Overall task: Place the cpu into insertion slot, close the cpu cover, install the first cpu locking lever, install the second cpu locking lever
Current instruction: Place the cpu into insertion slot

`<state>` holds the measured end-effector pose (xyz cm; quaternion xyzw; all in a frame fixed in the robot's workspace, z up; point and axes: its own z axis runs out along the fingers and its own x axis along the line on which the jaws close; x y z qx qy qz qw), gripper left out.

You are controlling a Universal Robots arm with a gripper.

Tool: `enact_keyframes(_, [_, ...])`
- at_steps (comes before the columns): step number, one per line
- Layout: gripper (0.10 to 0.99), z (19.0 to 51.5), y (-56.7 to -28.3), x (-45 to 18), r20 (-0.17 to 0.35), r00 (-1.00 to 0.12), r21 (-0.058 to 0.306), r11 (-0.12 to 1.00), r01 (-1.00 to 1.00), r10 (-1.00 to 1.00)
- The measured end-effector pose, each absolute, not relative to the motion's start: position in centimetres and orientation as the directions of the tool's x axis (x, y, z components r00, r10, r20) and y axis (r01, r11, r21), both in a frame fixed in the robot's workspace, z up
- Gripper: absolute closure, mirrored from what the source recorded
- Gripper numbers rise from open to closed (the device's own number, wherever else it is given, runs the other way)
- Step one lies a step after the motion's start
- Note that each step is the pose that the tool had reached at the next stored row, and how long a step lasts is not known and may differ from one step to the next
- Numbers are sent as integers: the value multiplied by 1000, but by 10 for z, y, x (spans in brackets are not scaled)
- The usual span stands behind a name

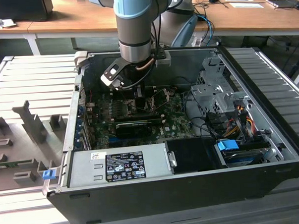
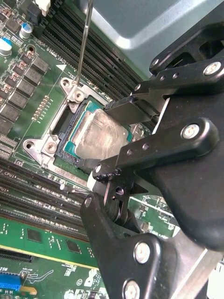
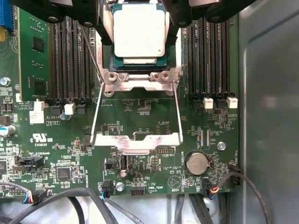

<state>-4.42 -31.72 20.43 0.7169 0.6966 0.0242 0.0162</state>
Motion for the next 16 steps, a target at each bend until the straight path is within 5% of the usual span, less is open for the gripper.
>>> enact_keyframes(16, [557, 202, -317, -44, 12, 28, 57, -29, 998, 1000])
